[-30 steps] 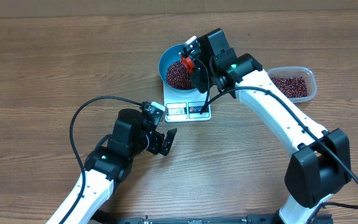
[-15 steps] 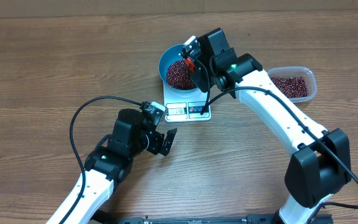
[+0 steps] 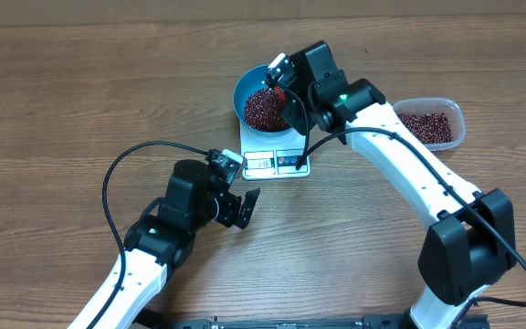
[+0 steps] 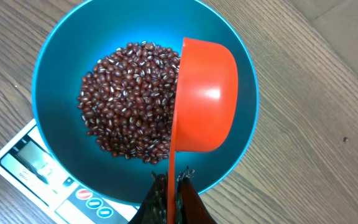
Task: Scoop item into bowl and weigh 150g on scale
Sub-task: 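Carry the red scoop from the bowl back to the bean tub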
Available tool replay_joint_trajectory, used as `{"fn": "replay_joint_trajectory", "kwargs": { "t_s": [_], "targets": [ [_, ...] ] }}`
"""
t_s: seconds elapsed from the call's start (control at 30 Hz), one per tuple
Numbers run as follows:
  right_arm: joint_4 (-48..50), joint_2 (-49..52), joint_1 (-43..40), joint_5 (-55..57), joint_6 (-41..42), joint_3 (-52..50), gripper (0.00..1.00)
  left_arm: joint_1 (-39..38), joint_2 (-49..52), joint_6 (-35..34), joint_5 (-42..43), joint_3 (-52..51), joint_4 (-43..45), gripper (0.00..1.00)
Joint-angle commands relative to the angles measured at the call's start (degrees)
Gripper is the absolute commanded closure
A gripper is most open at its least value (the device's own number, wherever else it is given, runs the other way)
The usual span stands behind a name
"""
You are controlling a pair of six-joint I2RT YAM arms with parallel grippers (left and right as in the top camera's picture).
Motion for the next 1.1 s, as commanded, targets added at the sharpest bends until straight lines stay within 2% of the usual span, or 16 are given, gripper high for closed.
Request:
{"fn": "replay_joint_trajectory", "kwargs": {
  "t_s": [0.0,0.43,0.67,0.87,1.07],
  "targets": [
    [0.46,-2.29,0.26,2.01,-0.96,1.86,0.96,-0.33,0.28,-0.48,0.66,0.24,0.24,0.00],
    [1.11,-2.29,0.26,3.15,-1.49,1.86,0.96,-0.33,0.28,-0.48,0.66,0.24,0.26,0.00],
    [1.90,-2.95,-0.72,-0.52,4.57,1.90,0.96,-0.33,0.28,-0.46,0.63,0.24,0.22,0.00],
    [1.22,-7.23,-5.97,-9.60,9.16,1.92,0.96,-0.33,0.28,-0.46,0.63,0.24,0.22,0.00],
    [-3.02,-13.27,-15.21,-15.30,13.70,1.92,0.96,-0.33,0.28,-0.48,0.66,0.24,0.24,0.00]
  ]
}}
